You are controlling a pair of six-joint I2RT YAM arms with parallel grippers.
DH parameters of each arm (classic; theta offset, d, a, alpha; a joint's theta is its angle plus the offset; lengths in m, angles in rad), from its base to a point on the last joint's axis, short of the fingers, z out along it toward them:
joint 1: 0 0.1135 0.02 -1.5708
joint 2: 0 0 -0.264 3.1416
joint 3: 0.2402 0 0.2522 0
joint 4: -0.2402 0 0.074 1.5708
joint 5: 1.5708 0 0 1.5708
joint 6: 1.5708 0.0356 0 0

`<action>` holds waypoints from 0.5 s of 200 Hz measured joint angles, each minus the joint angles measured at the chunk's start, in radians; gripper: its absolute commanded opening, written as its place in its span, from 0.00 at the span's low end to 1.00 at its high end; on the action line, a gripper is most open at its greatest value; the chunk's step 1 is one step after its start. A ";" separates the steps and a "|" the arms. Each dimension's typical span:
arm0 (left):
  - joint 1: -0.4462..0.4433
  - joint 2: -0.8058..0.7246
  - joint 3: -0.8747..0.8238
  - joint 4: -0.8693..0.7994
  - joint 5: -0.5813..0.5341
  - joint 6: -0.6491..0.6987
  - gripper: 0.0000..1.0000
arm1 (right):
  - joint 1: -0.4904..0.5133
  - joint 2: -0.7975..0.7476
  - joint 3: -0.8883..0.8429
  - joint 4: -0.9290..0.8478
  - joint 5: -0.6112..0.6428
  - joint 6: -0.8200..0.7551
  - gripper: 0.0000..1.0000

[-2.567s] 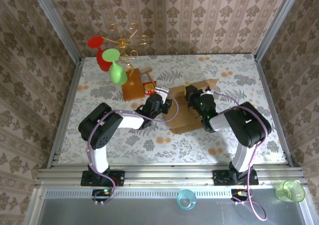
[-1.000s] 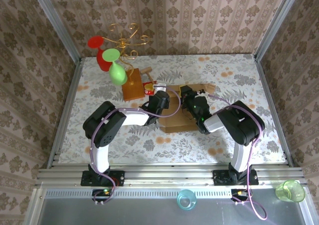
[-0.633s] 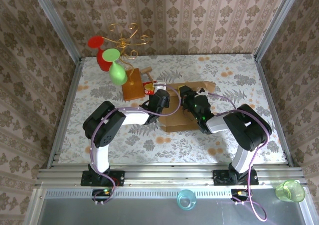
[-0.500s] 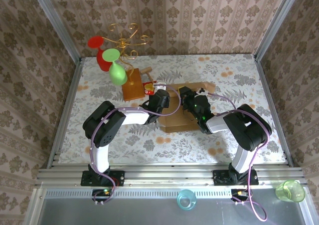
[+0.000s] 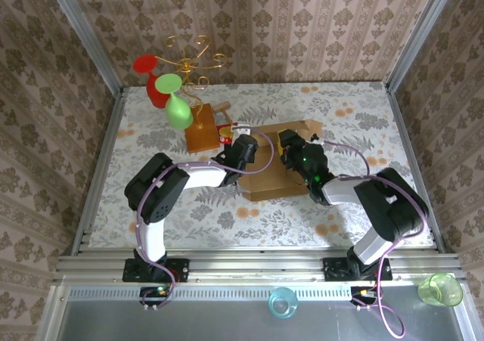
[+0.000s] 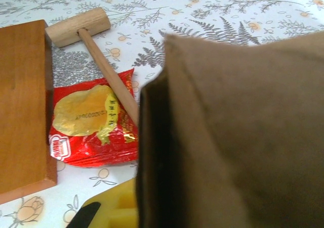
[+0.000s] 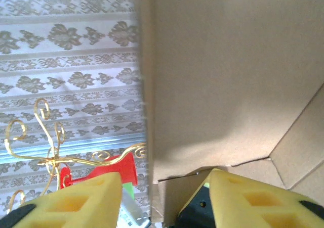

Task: Fold the paper box

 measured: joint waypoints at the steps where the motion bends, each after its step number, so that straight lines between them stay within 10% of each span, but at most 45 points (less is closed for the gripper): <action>1: 0.000 -0.001 0.000 -0.001 0.000 0.000 0.00 | -0.001 -0.007 -0.001 -0.004 0.000 -0.005 0.55; 100: 0.102 -0.213 -0.148 -0.069 0.145 0.160 0.00 | -0.080 -0.421 -0.051 -0.364 0.015 -0.325 0.60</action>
